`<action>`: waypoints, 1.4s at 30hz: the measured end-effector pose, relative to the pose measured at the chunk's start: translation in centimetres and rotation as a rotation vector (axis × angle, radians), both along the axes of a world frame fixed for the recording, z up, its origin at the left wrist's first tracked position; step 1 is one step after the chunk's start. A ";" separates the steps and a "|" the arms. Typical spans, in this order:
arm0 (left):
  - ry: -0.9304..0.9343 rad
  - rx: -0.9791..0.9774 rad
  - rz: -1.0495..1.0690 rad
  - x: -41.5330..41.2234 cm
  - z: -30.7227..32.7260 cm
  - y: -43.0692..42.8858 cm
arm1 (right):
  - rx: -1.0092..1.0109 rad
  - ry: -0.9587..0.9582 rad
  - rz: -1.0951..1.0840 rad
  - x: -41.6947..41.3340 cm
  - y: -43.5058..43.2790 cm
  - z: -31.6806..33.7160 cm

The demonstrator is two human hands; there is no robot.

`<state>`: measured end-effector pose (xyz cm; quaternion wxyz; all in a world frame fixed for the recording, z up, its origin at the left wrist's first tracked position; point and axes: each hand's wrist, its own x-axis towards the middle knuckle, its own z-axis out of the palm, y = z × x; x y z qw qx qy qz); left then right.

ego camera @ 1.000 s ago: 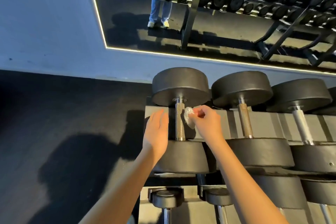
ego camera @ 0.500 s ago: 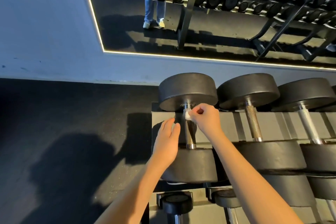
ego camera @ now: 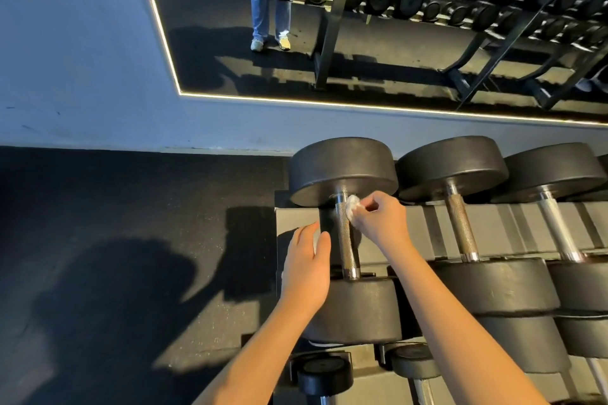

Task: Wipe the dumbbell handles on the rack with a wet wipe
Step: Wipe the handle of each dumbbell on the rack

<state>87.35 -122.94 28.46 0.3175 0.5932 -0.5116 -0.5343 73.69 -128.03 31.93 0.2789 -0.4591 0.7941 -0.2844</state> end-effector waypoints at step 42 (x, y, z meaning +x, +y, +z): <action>0.049 0.006 0.130 -0.1 -0.2 0.3 | 0.143 0.010 0.160 -0.7 1.3 0.0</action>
